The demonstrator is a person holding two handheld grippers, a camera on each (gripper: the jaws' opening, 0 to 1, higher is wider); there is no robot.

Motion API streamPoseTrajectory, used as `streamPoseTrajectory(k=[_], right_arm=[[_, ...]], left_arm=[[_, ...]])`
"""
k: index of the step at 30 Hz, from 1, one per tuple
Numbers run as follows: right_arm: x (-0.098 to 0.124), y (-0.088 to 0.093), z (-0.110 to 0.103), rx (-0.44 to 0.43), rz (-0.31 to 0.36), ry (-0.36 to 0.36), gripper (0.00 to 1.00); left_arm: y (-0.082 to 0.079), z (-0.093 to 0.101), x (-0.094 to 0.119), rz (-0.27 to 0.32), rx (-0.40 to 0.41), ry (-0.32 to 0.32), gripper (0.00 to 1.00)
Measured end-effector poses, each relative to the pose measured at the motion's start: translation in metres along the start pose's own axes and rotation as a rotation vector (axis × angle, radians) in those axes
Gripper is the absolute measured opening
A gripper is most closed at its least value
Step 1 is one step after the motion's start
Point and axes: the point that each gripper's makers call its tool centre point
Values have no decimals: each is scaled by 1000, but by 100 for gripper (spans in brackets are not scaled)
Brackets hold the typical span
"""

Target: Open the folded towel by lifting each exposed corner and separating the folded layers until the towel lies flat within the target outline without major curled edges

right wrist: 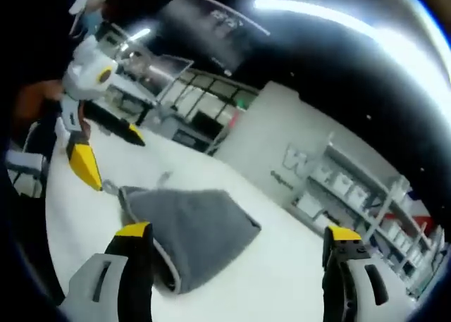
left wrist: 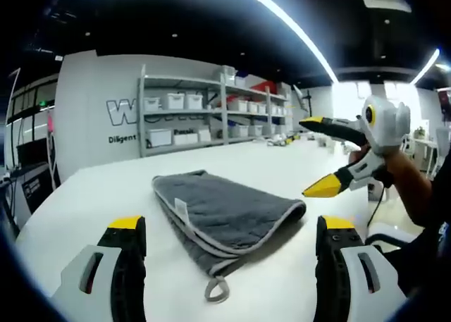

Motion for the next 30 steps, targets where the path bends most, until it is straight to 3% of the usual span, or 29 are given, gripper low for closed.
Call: streamPoseTrajectory(k=[3,9,14,18,21,30], right_arm=[[2,5,-3,44,-21,1,100],[-3,4,-18,308,-1,50,100],[-9,-5,-36,551,58,115,100],[-15,-7,-44,537,70,107,100],[-21,-6,-47,598,61,121,100],[-27,-26,-57,722,127,172,100]], left_arm=[[0,-1,1,-1,-1,-3,100],[4,-1,1,-9,5,2,100],[4,-1,1,-5,30,19,100],[5,-5,2,-7,33,13,100],[5,-6,3,-8,35,11,100],[6,-6,4,-7,42,19,100]])
Point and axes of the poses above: the point that each gripper's makers call its tool centre point, and the gripper's own axes: x roughly backward along the fingers, z roughly to its right, y roughly out of its underside, and after that the axes turned 6 degrees about -z, right-handed
